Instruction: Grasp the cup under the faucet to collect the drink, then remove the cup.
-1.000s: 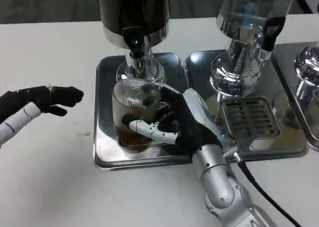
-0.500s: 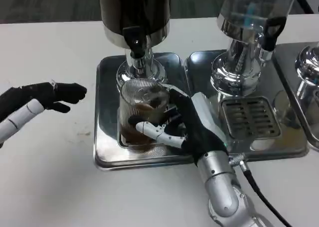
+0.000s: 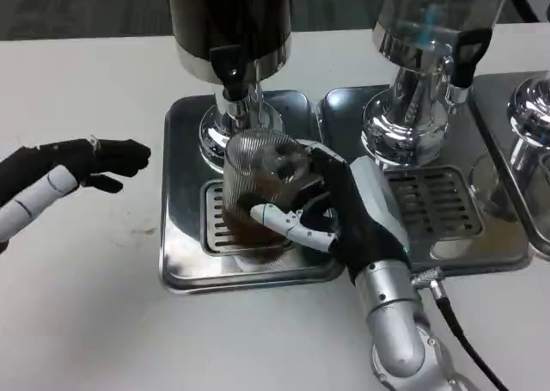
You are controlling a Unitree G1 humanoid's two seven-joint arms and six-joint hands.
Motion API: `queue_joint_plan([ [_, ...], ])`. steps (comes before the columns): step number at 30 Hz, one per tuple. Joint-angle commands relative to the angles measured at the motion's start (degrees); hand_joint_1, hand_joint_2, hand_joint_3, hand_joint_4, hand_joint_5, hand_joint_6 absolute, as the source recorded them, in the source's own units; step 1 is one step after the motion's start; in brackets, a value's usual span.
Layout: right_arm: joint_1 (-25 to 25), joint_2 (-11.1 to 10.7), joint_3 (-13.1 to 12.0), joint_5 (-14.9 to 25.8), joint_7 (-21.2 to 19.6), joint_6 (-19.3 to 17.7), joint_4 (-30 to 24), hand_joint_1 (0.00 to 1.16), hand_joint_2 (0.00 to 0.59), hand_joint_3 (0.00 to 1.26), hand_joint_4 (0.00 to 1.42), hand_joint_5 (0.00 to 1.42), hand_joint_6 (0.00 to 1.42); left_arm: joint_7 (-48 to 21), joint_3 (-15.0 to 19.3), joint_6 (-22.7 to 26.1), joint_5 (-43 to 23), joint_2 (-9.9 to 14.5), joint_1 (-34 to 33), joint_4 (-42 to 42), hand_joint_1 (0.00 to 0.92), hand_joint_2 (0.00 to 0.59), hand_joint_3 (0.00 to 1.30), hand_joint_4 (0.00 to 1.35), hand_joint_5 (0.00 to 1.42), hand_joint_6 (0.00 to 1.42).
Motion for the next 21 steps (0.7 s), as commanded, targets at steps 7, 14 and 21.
queue_joint_plan([
  [7,1.6,-0.3,-1.5,-0.7,-1.8,-1.7,-6.0,0.61,0.247,0.38,0.58,0.68,0.78,-0.9,-2.1,-2.1,0.7,-0.6,-1.0,0.7,0.0,0.16,0.34,0.27,0.24,0.33],
  [14,3.3,-1.3,-2.0,-1.4,-0.9,-0.8,-9.4,0.62,0.257,0.4,0.59,0.69,0.8,-1.0,-2.4,-2.6,0.7,-0.9,-1.2,1.2,0.0,0.161,0.33,0.26,0.24,0.33],
  [21,5.0,-1.9,-2.4,-1.4,0.1,0.2,-11.6,0.64,0.26,0.4,0.59,0.7,0.81,-1.1,-2.7,-3.0,0.8,-1.3,-1.9,2.1,0.0,0.161,0.33,0.26,0.24,0.33],
])
